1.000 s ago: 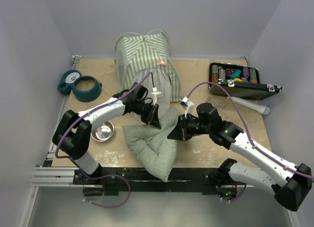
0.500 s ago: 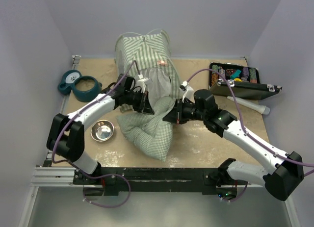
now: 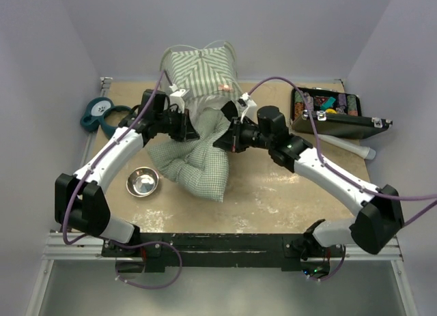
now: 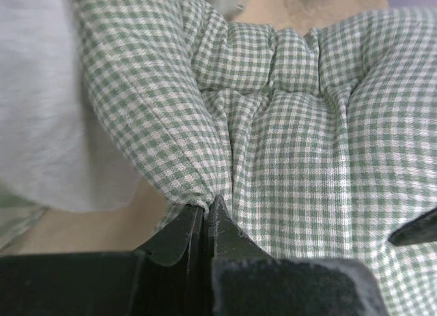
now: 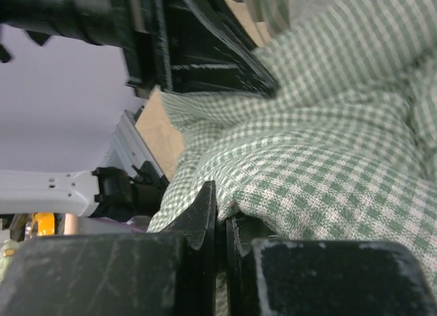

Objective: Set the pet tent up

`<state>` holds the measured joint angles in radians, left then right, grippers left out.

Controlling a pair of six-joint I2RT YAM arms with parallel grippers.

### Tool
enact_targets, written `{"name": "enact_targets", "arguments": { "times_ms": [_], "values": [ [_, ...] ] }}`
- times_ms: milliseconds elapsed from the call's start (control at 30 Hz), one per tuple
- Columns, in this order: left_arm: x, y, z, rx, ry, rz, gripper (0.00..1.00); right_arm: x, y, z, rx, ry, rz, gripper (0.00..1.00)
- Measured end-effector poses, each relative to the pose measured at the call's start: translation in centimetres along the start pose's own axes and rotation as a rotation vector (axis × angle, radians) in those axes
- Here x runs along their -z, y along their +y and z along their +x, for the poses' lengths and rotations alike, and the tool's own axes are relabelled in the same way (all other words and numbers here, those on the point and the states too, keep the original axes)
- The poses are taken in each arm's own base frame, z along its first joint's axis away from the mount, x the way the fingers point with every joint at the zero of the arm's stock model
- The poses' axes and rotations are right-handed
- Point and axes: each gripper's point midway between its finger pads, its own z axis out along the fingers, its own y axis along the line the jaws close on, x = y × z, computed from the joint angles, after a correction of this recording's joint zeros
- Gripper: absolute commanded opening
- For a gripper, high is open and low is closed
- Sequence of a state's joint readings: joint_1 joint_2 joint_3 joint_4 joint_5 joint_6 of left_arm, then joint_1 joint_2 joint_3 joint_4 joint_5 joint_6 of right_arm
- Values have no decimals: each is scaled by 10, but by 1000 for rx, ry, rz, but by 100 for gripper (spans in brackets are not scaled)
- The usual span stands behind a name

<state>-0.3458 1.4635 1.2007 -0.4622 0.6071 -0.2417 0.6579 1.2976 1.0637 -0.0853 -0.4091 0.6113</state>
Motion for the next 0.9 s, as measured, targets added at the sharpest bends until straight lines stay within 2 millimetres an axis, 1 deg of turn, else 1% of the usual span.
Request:
{"name": "enact_targets", "arguments": {
  "times_ms": [67,133,167,233,300,333,367,400,433,467,500,533,567,633,700,800,900],
  "values": [
    [4,16,-5,22,-16,-52,0,-12,-13,1,-6,15,28,0],
    [10,32,-10,39,-39,-106,0,-29,-31,-1,-10,33,69,0],
    [11,37,-12,41,-48,-119,0,-38,-41,-3,-12,39,94,0],
    [13,40,-17,39,-67,-135,0,-51,-62,-9,-16,45,151,0],
    [14,39,-21,33,-83,-135,0,-59,-82,-15,-14,43,216,7],
    [15,38,-22,30,-88,-134,0,-61,-91,-19,-11,38,255,8],
    [15,38,-23,28,-91,-134,0,-61,-97,-24,-3,28,291,11],
    [15,38,-22,28,-91,-136,0,-59,-105,-30,5,15,335,17],
    [15,39,-21,29,-90,-138,0,-57,-107,-35,13,3,362,36],
    [14,39,-19,30,-88,-139,0,-54,-111,-43,31,-19,403,48],
    [14,40,-17,34,-82,-141,0,-52,-114,-50,36,-42,428,55],
    [13,40,-14,37,-77,-141,0,-50,-116,-60,54,-71,458,60],
    [13,40,-11,41,-69,-141,0,-47,-119,-69,67,-98,483,62],
    [11,39,-6,47,-56,-138,0,-41,-124,-81,77,-133,513,70],
    [10,38,-5,52,-52,-135,0,-34,-130,-88,76,-155,538,78],
    [6,39,-6,66,-54,-133,0,-26,-142,-92,62,-158,562,84],
    [-2,44,-5,88,-48,-133,0,-15,-166,-83,23,-126,598,90]
  ]
}}
